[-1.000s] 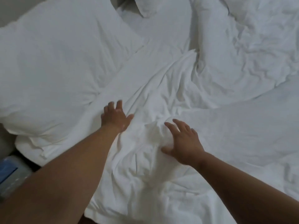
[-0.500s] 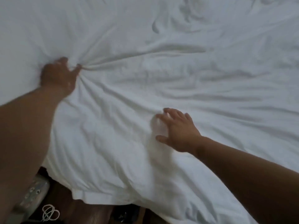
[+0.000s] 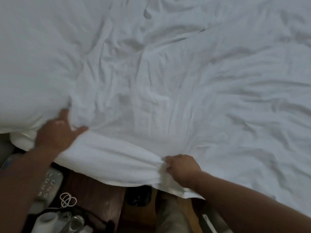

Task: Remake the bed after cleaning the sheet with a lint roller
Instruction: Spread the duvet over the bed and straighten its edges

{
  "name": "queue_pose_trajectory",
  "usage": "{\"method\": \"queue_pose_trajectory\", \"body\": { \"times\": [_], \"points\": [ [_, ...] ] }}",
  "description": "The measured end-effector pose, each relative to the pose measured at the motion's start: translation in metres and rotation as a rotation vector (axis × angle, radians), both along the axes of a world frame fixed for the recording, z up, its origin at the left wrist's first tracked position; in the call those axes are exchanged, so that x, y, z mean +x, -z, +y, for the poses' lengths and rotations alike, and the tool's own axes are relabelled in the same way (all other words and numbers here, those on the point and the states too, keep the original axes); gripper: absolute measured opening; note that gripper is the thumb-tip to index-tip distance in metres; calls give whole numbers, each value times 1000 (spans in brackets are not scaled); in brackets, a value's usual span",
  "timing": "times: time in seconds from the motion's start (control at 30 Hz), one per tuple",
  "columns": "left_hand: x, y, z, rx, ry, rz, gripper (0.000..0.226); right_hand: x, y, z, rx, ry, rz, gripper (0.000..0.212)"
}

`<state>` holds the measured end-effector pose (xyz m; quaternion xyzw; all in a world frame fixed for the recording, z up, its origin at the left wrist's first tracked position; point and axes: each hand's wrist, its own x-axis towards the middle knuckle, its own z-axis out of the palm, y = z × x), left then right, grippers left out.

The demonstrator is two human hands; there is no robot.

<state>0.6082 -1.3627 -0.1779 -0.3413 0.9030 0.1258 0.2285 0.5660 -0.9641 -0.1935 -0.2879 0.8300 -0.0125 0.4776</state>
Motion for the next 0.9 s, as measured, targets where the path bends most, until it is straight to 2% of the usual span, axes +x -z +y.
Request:
{"method": "queue_pose_trajectory", "body": {
  "times": [0.1, 0.17, 0.2, 0.23, 0.27, 0.3, 0.33, 0.37, 0.4, 0.43, 0.5, 0.57, 0.6, 0.67, 0.73, 0.8, 0.9],
  "points": [
    [-29, 5, -15, -119, 89, -79, 102, 8, -11, 5, -115, 46, -109, 18],
    [-37, 10, 36, -271, 222, -100, 101, 16, -20, 41, -157, 164, -187, 34],
    [-37, 11, 76, -275, 315, 4, 93, 18, -25, 67, -149, 225, -182, 48],
    [-35, 10, 126, -193, 419, 159, 84, 20, -28, 100, -133, 279, -103, 60],
    [-30, 11, 179, -34, 530, 309, 79, 22, -30, 138, -89, 312, 25, 68],
    [-23, 10, 235, 149, 644, 380, 78, 25, -31, 179, -5, 322, 143, 75],
    [-17, 7, 289, 318, 767, 287, 80, 27, -35, 221, 108, 310, 210, 82],
    [-9, 4, 340, 427, 892, 107, 84, 30, -38, 262, 223, 287, 220, 90],
    [-2, 2, 387, 474, 1014, -67, 89, 33, -40, 301, 323, 279, 195, 95],
    [3, 1, 428, 458, 1137, -164, 93, 38, -42, 336, 399, 284, 173, 97],
    [3, 5, 492, 369, 1309, -140, 97, 43, -40, 395, 485, 305, 209, 88],
    [3, 15, 539, 258, 1383, -136, 94, 45, -27, 434, 444, 320, 295, 66],
    [2, 22, 557, 214, 1384, -130, 86, 44, -16, 449, 376, 323, 350, 54],
    [-2, 34, 585, 246, 1275, -55, 53, 45, 5, 472, 224, 376, 403, 39],
    [-6, 40, 605, 305, 1093, 4, 22, 49, 12, 494, 115, 494, 341, 35],
    [1, 36, 633, 307, 1066, -39, 18, 60, 10, 526, 76, 488, 275, 34],
    [31, 30, 688, 298, 1172, -210, 17, 91, -1, 584, 55, 461, 274, 29]
  ]
}}
